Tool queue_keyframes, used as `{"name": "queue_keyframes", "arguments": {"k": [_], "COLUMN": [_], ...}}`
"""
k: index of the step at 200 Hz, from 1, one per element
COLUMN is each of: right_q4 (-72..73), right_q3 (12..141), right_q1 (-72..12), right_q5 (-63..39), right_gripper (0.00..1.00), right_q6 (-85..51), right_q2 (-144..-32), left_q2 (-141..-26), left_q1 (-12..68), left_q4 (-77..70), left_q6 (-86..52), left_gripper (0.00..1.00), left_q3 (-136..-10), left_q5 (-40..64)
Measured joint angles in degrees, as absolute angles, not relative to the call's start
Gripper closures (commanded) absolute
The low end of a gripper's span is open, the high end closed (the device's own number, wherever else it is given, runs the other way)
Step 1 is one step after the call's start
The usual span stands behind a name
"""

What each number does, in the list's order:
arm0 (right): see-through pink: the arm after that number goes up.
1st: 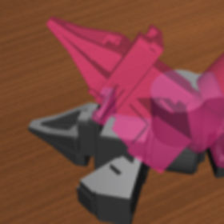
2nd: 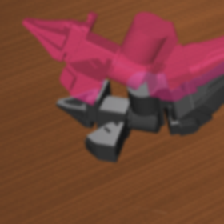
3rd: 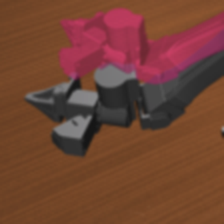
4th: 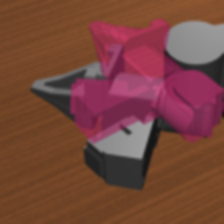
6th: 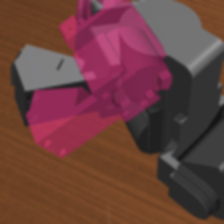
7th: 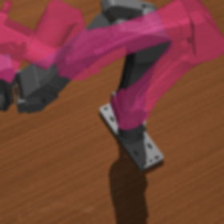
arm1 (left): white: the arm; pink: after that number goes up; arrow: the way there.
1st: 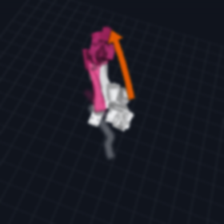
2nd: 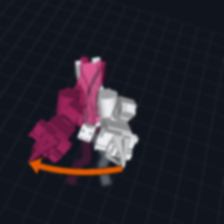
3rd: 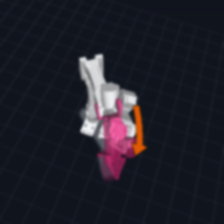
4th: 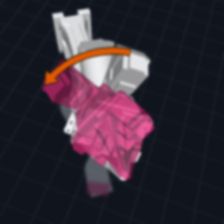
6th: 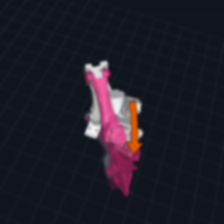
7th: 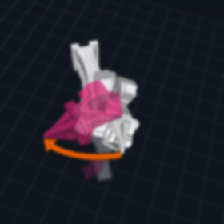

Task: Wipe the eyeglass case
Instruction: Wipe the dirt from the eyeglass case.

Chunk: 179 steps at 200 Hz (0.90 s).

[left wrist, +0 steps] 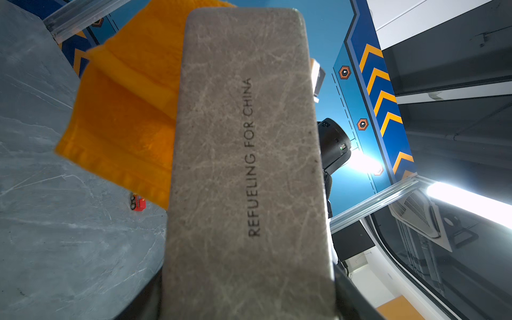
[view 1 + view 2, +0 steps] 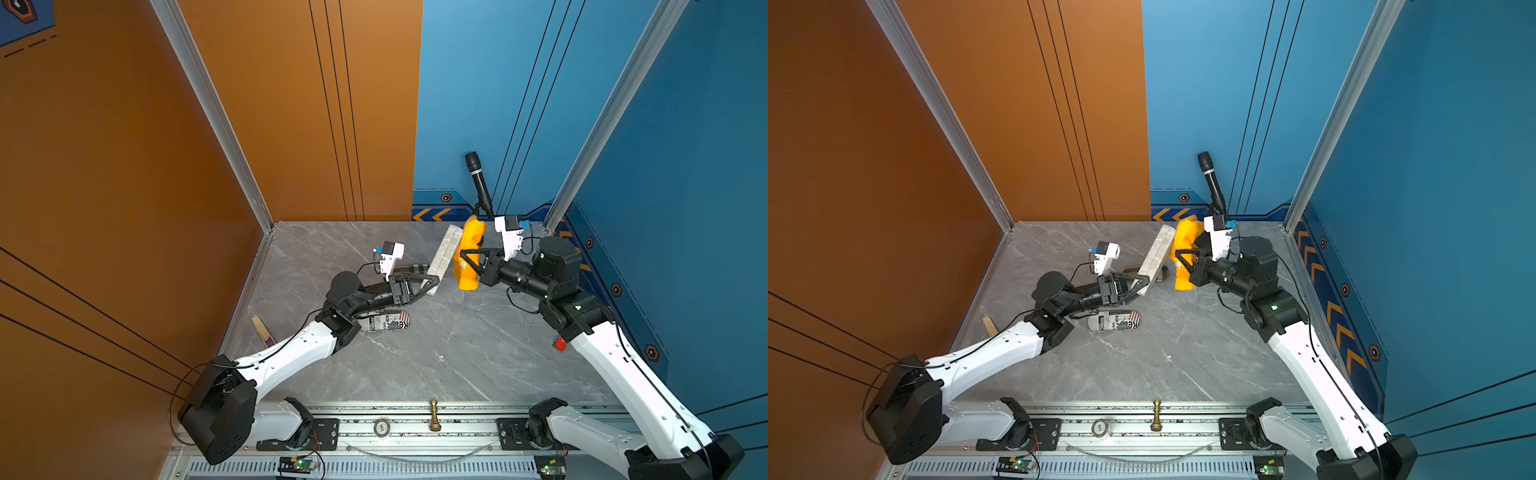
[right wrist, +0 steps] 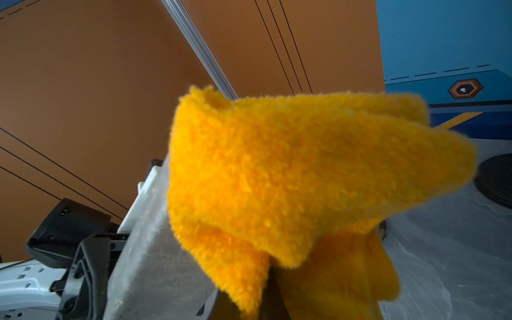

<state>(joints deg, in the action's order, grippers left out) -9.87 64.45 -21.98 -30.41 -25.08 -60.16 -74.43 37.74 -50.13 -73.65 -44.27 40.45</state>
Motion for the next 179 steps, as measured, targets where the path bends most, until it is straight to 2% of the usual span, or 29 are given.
{"name": "queue_keyframes", "arguments": {"k": [35,66,99,127,151,179], "right_q4": [-10.3,-7.2,-4.0,-5.1,-5.7,-4.1], "right_q3": [64.2,58.5,56.9,62.7,66.5,64.0], "right_q1": [-29.7,-35.0,-29.0,-21.4,-21.7,-25.3], "right_q5": [-29.9,-29.7,-33.3,-35.0,-35.9,-35.6], "right_gripper": [1.00,1.00,1.00,1.00,1.00,1.00], "right_q6": [-25.1,-26.5,-28.7,-29.4,-29.2,-29.4], "right_q2": [-58.9,-57.6,-60.9,-66.4,-67.2,-65.8], "left_q2": [-74.5,-74.5,-74.5,-74.5,-74.1,-73.8], "left_q1": [37.2,36.3,36.4,37.7,37.7,37.7], "left_q4": [-50.1,-50.0,-48.6,-46.0,-45.9,-45.6], "left_q6": [-73.6,-74.5,-74.6,-73.3,-72.3,-71.8], "left_gripper": [0.88,0.88,0.88,0.88,0.89,0.89], "left_q3": [-44.2,-44.2,-44.2,-44.3,-44.3,-44.3], "left_q5": [39.7,38.7,38.0,38.4,38.1,37.5]}}
